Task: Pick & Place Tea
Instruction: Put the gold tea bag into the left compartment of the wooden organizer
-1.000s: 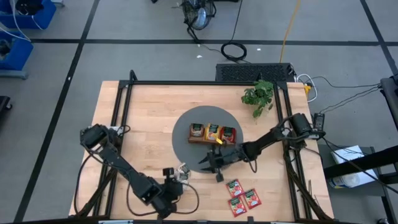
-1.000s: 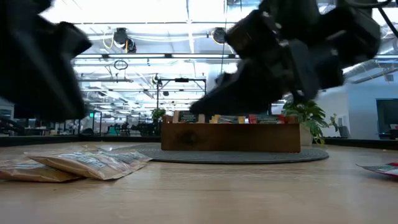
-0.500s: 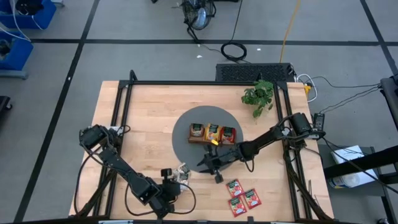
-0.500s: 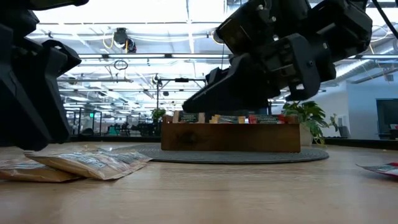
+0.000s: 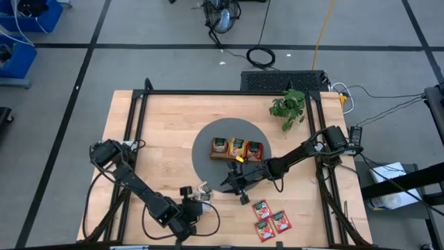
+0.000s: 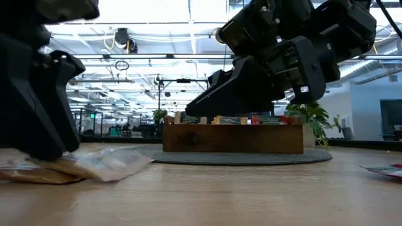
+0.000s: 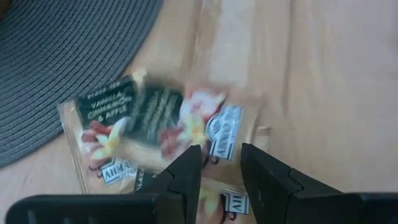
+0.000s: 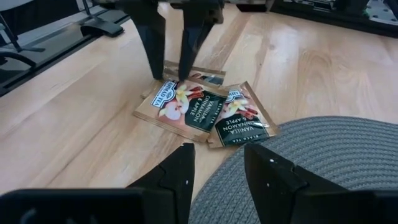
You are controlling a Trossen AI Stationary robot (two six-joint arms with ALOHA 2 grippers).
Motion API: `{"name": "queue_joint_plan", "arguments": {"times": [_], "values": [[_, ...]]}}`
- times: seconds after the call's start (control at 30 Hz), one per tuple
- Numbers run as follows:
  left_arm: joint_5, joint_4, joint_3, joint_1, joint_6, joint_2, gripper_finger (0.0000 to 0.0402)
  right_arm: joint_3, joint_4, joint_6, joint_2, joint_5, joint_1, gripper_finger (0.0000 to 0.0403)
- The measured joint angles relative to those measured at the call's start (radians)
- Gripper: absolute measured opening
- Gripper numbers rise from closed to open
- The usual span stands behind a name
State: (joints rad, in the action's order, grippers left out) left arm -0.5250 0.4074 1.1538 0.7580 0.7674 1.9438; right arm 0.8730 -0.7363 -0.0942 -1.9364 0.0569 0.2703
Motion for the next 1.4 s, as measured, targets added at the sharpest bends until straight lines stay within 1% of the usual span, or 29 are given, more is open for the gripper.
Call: {"name": "queue_joint_plan", "arguments": {"times": [0.3, 0.4, 0.53, 0.7, 0.9, 1.0, 1.1, 1.2, 1.4], "values": [[-0.006, 0.004, -0.005, 0.001, 0.001, 0.001, 0.012, 0.0, -0.006, -0.02, 0.0, 0.001, 0.0, 0.0125], [-0.009, -0.019, -0.036, -0.004, 0.019, 0.001, 0.012, 0.0, -0.005, -0.014, 0.0, 0.005, 0.0, 0.0125], [-0.006, -0.071, -0.092, -0.016, 0.057, -0.004, 0.012, 0.0, -0.006, 0.011, 0.0, 0.057, 0.0, 0.0125], [0.006, -0.115, -0.126, -0.023, 0.065, -0.006, 0.012, 0.0, -0.008, 0.007, 0.0, 0.057, 0.0, 0.0125], [0.018, -0.125, -0.12, -0.021, 0.012, -0.005, 0.0119, 0.0, 0.001, 0.008, 0.0, 0.057, 0.0, 0.0125], [-0.008, -0.118, -0.101, -0.012, -0.041, -0.01, 0.012, 0.0, 0.033, 0.006, 0.0, 0.056, -0.002, 0.0125], [-0.025, -0.107, -0.068, -0.01, -0.07, -0.01, 0.012, 0.0, 0.034, 0.001, -0.01, 0.032, -0.007, 0.0124], [-0.032, -0.121, -0.037, -0.009, -0.104, -0.011, 0.012, -0.001, 0.022, 0.0, -0.027, 0.022, -0.015, 0.0117], [-0.07, -0.152, -0.036, -0.021, -0.138, -0.012, 0.012, 0.0, 0.005, -0.003, -0.042, 0.023, -0.021, 0.0099]]}}
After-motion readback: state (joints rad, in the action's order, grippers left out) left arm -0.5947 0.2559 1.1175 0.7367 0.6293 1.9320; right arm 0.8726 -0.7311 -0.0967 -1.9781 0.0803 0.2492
